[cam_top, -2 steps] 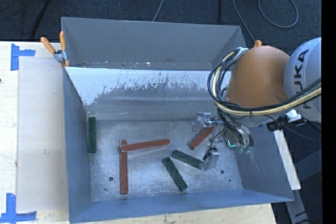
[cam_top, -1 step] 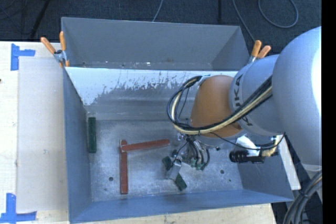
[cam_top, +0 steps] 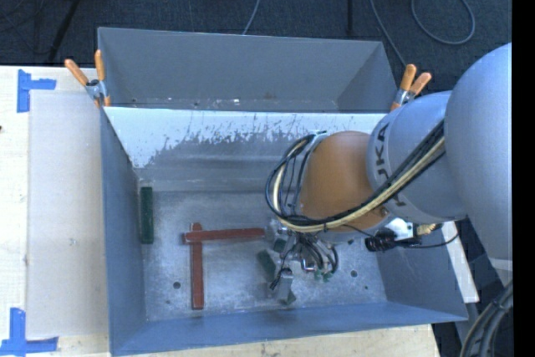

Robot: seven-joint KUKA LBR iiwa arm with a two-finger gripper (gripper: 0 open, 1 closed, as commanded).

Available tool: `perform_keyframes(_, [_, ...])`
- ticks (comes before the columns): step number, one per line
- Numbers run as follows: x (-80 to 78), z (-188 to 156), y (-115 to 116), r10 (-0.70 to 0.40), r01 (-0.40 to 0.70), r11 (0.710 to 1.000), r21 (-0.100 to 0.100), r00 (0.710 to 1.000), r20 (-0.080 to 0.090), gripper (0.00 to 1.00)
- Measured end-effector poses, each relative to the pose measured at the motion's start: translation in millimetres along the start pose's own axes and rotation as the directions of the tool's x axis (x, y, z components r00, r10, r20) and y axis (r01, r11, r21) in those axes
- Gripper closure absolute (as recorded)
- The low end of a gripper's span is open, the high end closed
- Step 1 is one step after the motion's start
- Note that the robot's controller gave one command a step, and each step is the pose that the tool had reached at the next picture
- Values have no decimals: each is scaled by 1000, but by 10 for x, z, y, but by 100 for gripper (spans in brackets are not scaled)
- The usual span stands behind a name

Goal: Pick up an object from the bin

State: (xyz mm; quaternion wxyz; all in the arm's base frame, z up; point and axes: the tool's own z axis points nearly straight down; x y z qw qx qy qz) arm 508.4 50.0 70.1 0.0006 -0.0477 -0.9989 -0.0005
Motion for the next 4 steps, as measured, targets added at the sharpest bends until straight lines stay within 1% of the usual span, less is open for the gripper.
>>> perform_keyframes(1, [305,2,135,87,-87,996,0,996,4,0])
perform_keyframes(2, [350,-41,-219,151,-151,989,-1,989,9,0])
perform_keyframes(3, [376,-25,-216,149,-149,989,1,989,0,100])
perform_keyframes(4, [157,-1526,16,143,-142,990,-2,990,9,100])
